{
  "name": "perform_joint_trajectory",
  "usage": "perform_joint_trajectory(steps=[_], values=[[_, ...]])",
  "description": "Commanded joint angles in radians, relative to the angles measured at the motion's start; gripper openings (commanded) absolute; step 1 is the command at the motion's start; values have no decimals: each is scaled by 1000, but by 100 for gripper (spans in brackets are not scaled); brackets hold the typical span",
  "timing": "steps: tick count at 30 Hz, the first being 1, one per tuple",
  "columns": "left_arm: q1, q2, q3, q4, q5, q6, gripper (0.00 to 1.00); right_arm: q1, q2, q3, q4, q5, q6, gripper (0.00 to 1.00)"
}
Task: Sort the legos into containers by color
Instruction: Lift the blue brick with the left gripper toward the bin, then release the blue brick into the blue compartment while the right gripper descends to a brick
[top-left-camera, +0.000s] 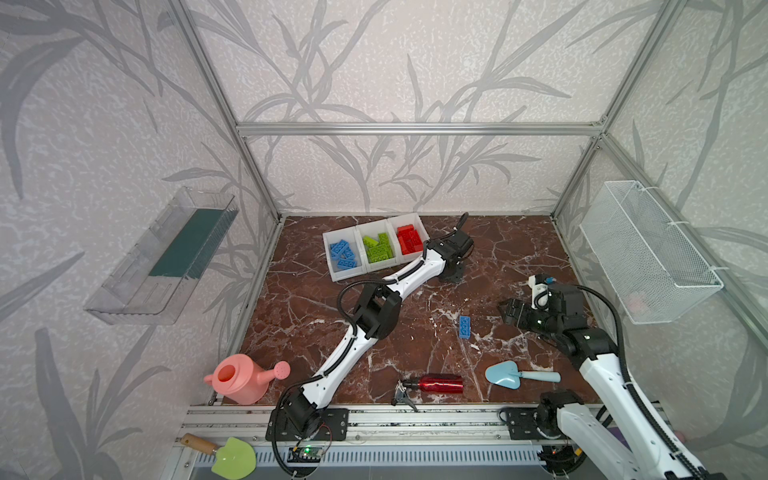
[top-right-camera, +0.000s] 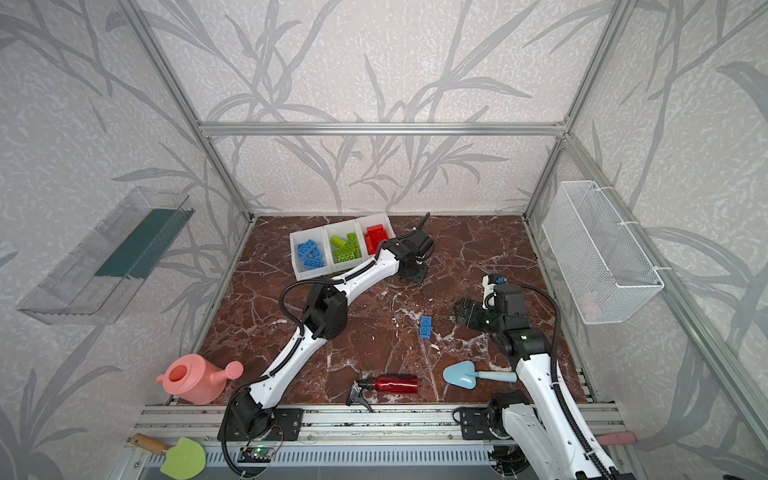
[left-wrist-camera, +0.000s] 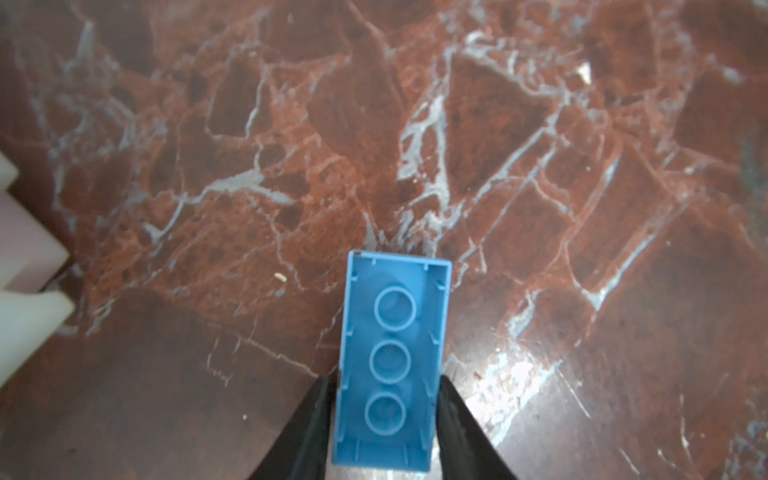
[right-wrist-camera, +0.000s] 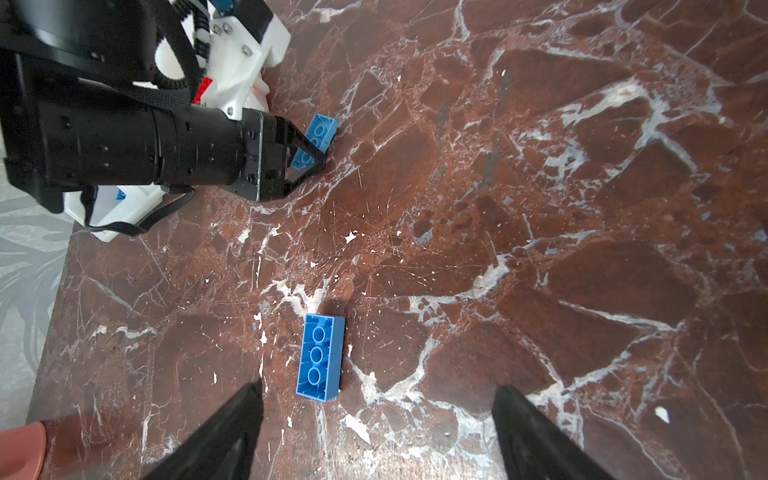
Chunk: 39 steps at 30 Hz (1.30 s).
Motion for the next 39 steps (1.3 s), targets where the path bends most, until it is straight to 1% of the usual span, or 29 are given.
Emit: perform_joint_trajectory(steps=[1, 8, 12, 14, 17, 18, 21, 24, 30, 34, 36, 39], values=[[-4, 20, 17, -23, -4, 10, 39, -2, -7, 27, -18, -11, -15, 87], [-4, -3, 15, -44, -22, 14, 30, -2, -4, 28, -9, -19, -8, 87], [-2, -65, 10, -70, -42, 0, 29, -2, 0, 30, 5, -45, -5, 87], [-2, -119, -17, -67, -53, -8, 29, -1, 8, 29, 15, -54, 3, 87], [7, -224, -113, -27, -68, -29, 28, 18, 26, 29, 29, -44, 13, 87], [10, -256, -145, -16, -88, -43, 28, 31, 34, 31, 33, -35, 15, 87], [35, -372, -260, 9, -119, -81, 28, 94, 69, 39, 57, 7, 25, 87], [67, -514, -423, 70, -127, -103, 28, 165, 117, 50, 94, 48, 37, 87], [182, -737, -656, 81, -170, -152, 29, 262, 235, 85, 181, 73, 62, 87], [301, -879, -847, 139, -176, -177, 29, 324, 312, 110, 233, 91, 71, 87], [361, -914, -914, 153, -177, -184, 29, 347, 349, 125, 249, 96, 76, 87], [435, -918, -956, 150, -174, -192, 29, 375, 398, 152, 261, 99, 77, 87]])
